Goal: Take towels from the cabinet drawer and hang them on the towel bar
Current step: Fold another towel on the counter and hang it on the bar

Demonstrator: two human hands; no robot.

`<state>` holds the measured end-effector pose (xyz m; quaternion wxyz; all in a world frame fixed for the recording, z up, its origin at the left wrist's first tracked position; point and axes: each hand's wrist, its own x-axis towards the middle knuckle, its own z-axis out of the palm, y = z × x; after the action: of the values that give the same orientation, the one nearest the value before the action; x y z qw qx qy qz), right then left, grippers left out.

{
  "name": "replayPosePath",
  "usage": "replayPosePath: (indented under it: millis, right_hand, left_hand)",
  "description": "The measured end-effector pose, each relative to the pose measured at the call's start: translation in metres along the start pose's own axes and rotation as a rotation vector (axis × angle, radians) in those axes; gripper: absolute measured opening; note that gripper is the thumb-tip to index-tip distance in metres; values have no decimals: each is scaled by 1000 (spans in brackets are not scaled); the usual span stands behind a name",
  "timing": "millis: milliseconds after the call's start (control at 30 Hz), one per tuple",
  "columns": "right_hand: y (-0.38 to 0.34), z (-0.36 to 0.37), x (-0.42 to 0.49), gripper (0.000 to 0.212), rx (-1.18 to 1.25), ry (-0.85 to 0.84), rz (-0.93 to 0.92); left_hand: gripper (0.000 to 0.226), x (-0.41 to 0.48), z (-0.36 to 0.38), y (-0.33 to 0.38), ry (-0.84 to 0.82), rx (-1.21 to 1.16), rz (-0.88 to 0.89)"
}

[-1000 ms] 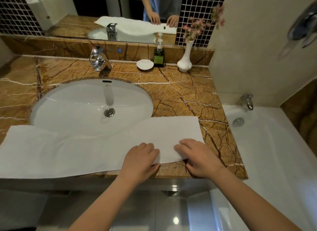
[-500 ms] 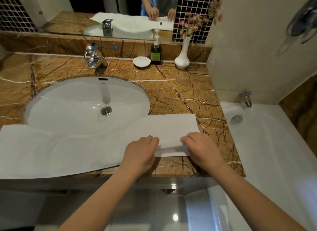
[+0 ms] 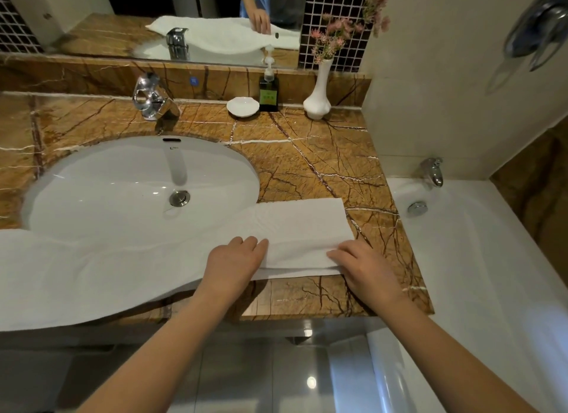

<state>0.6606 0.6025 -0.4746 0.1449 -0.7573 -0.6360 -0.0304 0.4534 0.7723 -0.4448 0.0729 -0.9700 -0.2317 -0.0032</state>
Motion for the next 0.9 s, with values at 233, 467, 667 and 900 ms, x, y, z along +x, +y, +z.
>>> replayPosePath:
  millis: [233, 467, 667, 900]
  right_hand:
    - [2, -7, -2, 15, 51, -4, 11]
    - [5, -9, -6, 20, 52, 68, -19]
    - [8, -7, -12, 21, 47, 74, 17]
    - [1, -3, -7, 7, -18, 111, 31]
  left_hand:
    - [59, 0, 9, -19, 123, 15, 157]
    - [54, 3, 17, -34, 242, 34, 218]
    - [64, -9, 31, -35, 192, -30, 188]
    - [48, -4, 15, -39, 74, -314, -29]
